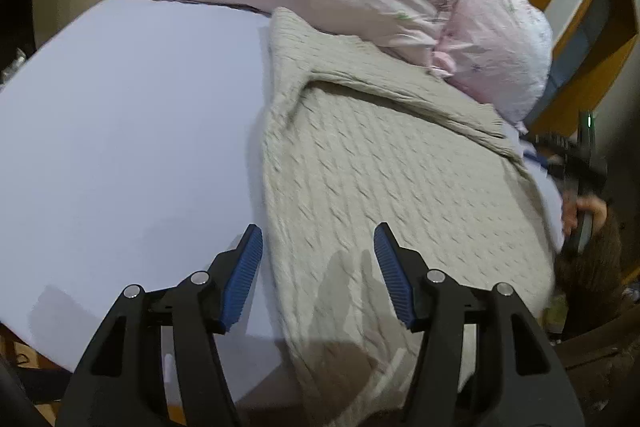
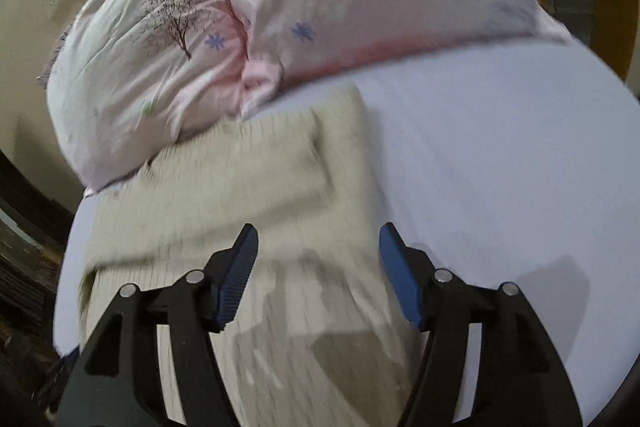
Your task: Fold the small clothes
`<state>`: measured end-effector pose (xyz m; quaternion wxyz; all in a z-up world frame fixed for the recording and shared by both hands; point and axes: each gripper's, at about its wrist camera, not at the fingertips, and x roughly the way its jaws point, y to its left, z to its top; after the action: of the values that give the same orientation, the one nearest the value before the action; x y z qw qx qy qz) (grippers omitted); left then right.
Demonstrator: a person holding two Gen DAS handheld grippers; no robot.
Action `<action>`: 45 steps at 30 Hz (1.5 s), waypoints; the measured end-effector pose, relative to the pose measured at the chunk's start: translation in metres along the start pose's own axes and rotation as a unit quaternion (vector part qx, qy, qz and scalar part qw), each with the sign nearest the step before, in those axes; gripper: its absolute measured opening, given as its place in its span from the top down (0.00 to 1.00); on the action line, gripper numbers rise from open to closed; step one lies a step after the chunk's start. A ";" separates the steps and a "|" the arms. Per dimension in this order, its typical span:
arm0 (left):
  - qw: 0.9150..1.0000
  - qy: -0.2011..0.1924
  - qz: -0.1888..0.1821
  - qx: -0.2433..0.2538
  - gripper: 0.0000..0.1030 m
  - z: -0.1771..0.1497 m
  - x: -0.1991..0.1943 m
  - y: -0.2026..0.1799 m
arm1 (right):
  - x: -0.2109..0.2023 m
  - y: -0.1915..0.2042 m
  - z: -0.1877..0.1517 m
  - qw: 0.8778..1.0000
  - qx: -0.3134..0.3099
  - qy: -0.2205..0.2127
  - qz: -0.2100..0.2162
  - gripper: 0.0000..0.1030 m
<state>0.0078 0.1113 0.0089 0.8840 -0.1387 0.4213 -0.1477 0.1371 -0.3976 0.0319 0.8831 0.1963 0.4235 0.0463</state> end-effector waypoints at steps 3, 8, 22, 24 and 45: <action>0.999 -0.002 -0.047 -0.014 0.46 -0.011 -0.005 -0.001 | -0.016 -0.027 -0.038 0.998 0.035 0.037 0.033 0.61; 0.993 -0.004 -0.110 -0.054 0.64 -0.037 -0.016 0.004 | -0.048 -0.049 -0.103 0.988 0.062 0.075 0.117 0.69; 0.978 0.015 -0.185 -0.098 0.94 -0.067 -0.029 -0.002 | -0.069 -0.047 -0.163 0.955 0.068 0.117 0.264 0.94; 0.977 -0.004 -0.197 -0.086 0.94 -0.044 -0.039 -0.005 | -0.072 -0.040 -0.144 0.952 0.067 0.087 0.284 0.94; 0.994 -0.036 -0.019 -0.098 0.94 0.202 0.136 0.019 | 0.099 -0.054 0.051 0.879 0.387 -0.065 0.271 0.61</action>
<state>0.2511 0.1013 0.0288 0.8778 -0.2377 0.3990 -0.1169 0.2347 -0.4383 -0.0326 0.7152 0.6321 0.2799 0.1030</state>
